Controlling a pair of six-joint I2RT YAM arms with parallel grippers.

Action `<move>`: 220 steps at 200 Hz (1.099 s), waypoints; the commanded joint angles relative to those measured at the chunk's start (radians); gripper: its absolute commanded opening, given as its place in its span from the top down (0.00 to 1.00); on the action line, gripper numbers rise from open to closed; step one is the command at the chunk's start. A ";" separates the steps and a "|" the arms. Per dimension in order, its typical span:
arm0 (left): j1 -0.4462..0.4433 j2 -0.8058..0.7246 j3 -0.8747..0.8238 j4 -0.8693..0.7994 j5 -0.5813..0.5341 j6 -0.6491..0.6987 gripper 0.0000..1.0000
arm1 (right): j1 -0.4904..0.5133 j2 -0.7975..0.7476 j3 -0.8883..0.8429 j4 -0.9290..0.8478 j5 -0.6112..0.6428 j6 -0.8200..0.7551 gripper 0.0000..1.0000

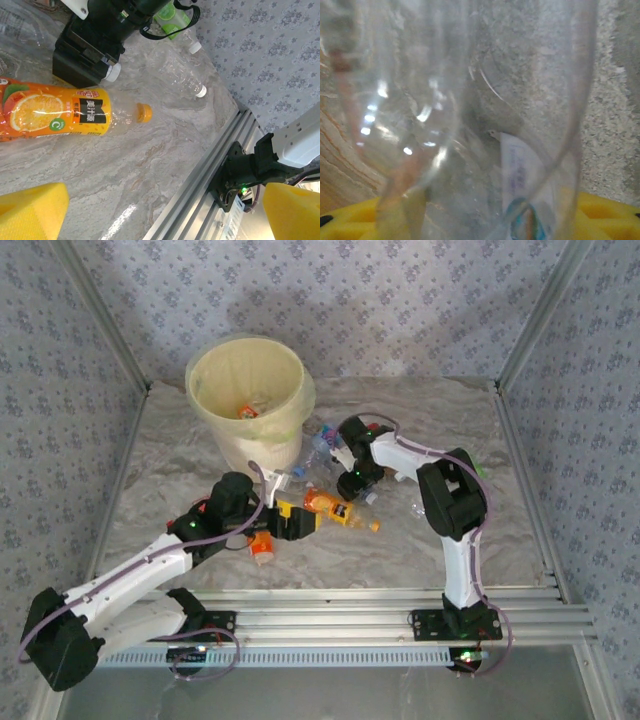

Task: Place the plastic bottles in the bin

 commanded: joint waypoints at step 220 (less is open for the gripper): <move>-0.061 0.351 0.125 0.547 -0.277 -0.369 0.00 | 0.081 -0.731 -0.490 0.247 -0.228 0.314 0.46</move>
